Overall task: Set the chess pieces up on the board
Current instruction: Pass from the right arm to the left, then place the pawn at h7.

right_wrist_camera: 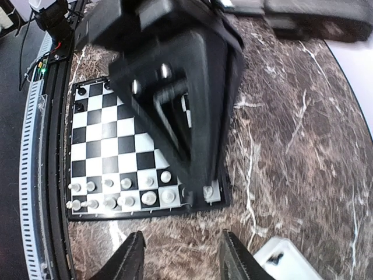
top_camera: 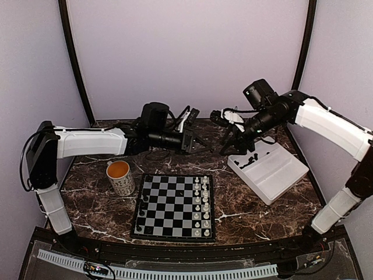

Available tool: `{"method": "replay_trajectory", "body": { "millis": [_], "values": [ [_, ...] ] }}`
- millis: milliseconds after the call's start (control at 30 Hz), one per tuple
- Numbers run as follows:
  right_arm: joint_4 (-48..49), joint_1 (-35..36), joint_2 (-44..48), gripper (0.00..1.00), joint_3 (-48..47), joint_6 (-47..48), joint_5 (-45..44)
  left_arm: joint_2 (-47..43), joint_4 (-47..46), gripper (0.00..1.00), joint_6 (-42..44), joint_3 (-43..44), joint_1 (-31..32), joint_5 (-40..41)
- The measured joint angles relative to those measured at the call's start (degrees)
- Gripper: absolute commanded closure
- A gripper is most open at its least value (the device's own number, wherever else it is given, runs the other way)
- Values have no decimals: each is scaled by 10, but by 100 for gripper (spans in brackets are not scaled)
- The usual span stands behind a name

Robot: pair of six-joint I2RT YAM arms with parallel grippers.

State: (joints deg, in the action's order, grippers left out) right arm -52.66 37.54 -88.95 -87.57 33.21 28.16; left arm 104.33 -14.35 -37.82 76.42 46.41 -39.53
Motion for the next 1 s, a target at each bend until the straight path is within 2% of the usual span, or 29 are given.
{"method": "replay_trajectory", "body": {
  "millis": [200,300,400,500,633,800,1000],
  "values": [
    [30,-79,116,49,117,2,1,-119,165,95,130,-30,0,93],
    [67,-120,146,48,185,-9,1,-186,237,95,193,-55,0,156],
    [117,-151,161,47,266,-21,7,-215,298,95,242,-73,0,223],
    [158,-174,163,46,331,-30,14,-202,358,95,273,-74,0,294],
    [190,-189,167,44,369,-36,20,-146,419,95,292,-71,-2,372],
    [221,-196,187,42,376,-38,24,-79,456,95,297,-63,-13,403],
    [242,-201,198,41,388,-38,30,-48,465,95,299,-35,-24,409]
  ]
}}
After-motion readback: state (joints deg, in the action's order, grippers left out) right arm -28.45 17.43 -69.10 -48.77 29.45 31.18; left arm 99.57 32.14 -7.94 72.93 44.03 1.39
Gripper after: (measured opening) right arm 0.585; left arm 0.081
